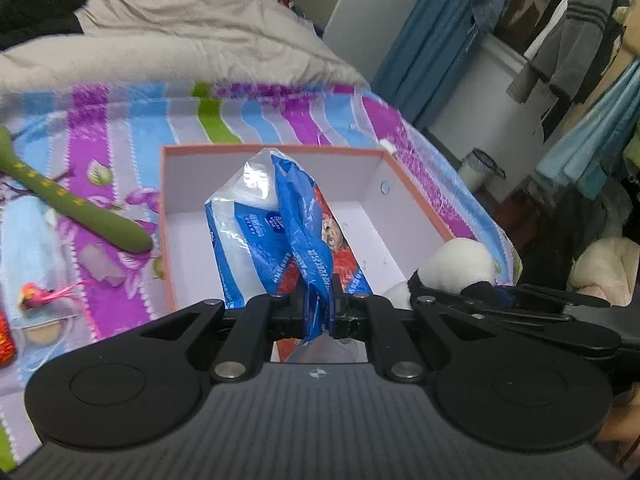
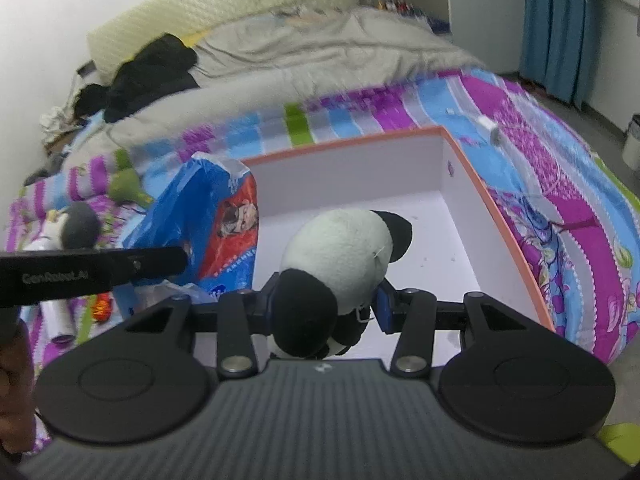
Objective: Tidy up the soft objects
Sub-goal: 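Carry the wipes pack with left tool while right tool carries the panda over the box, then open left tool to drop the wipes pack while right tool drops the panda into the box, then withdraw both tools from the box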
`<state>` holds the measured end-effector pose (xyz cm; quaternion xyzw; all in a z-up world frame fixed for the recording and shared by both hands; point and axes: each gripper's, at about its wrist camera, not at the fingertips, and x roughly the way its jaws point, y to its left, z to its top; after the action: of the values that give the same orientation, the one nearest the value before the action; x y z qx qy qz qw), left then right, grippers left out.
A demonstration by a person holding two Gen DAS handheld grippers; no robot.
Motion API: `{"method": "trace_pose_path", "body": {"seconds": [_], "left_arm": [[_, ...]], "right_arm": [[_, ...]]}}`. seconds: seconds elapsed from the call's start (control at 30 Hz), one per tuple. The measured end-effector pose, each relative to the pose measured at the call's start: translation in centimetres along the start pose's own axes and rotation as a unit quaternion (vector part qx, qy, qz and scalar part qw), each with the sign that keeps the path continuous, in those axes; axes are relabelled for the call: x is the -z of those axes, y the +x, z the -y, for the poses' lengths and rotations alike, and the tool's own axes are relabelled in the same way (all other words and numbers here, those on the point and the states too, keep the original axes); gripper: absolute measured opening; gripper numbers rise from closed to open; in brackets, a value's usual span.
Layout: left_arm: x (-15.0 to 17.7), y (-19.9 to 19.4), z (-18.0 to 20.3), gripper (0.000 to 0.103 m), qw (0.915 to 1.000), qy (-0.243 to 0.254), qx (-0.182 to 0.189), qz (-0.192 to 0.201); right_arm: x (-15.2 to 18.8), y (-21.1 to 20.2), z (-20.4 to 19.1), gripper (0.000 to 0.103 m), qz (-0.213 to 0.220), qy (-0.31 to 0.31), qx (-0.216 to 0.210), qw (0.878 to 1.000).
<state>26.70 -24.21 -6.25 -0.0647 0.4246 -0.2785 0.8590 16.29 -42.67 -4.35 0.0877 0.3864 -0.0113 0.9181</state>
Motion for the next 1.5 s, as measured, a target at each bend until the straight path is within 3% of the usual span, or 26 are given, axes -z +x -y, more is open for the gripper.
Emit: {"method": "trace_pose_path", "body": {"seconds": [0.37,0.4,0.5,0.53,0.63,1.0,1.5], "left_arm": [[-3.0,8.6,-0.8,0.011,0.9981,0.002,0.008,-0.060],[-3.1,9.0,-1.0,0.017,0.9980,-0.001,0.010,-0.063],[-3.5,9.7,-1.1,0.051,0.9975,-0.001,0.001,-0.070],[-3.6,9.5,-1.3,0.052,0.9979,-0.005,-0.001,-0.065],[-3.6,8.3,-1.3,0.052,0.9988,-0.004,-0.003,-0.049],[-2.1,0.1,0.4,0.052,0.9995,0.012,-0.023,0.016],[5.7,-12.9,1.3,0.052,0.9950,-0.005,-0.048,0.088]], "right_arm": [[-0.9,6.8,3.1,0.049,-0.059,0.026,0.021,0.998],[-0.9,6.9,3.1,0.050,-0.062,0.027,0.022,0.997],[-1.0,7.2,3.2,0.053,-0.068,0.026,0.012,0.997],[-1.1,7.2,3.2,0.055,-0.069,0.026,0.011,0.997],[-1.3,6.6,3.1,0.066,-0.061,0.024,0.015,0.998],[-1.3,0.9,0.9,0.066,-0.012,0.018,-0.010,1.000],[2.7,-7.9,-3.9,0.066,0.046,-0.022,-0.040,0.998]]}}
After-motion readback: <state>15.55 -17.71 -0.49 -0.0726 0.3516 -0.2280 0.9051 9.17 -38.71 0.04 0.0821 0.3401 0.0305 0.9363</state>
